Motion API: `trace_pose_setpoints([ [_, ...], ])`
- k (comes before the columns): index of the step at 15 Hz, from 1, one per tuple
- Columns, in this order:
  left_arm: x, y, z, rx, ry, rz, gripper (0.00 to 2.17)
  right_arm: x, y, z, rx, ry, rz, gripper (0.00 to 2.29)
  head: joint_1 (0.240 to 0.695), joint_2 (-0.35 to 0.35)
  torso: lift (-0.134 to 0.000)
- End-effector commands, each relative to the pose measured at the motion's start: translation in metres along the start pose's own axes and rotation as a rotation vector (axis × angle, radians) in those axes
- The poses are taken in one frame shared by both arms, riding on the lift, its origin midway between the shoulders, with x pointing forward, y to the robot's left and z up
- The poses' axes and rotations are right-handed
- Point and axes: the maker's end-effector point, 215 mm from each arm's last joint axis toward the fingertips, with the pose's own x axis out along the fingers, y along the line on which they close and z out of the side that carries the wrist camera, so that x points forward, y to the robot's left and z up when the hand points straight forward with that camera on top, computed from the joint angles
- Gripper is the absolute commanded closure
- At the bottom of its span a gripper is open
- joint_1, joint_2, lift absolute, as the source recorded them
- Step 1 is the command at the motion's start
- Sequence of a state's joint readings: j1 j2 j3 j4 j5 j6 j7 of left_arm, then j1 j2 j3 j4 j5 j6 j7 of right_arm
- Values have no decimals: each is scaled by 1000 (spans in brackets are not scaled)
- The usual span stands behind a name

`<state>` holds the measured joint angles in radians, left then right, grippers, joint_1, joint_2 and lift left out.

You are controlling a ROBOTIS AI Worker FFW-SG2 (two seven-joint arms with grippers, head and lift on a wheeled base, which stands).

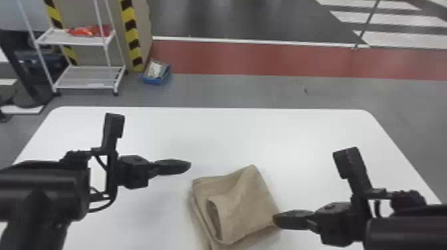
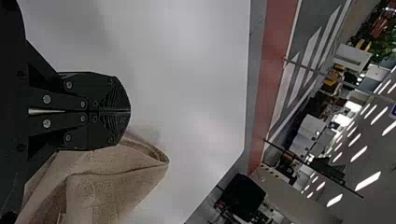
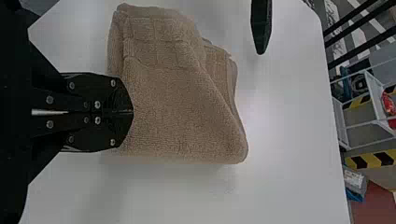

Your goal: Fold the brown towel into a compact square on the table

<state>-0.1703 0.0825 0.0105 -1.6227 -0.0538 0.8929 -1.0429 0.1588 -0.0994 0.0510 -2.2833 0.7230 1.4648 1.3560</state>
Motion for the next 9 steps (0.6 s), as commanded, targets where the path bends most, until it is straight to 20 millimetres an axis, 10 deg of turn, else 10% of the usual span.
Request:
trace_pose_setpoints([
  [1,15,-1,-11,46,43,-1,1825,8,6,1,-25,18,11,1966,695,-93,-124],
  [9,18,-20,-26,46,85,-100,1825,13,-2,0,-30,47,-27,1966,695,-114,-124],
])
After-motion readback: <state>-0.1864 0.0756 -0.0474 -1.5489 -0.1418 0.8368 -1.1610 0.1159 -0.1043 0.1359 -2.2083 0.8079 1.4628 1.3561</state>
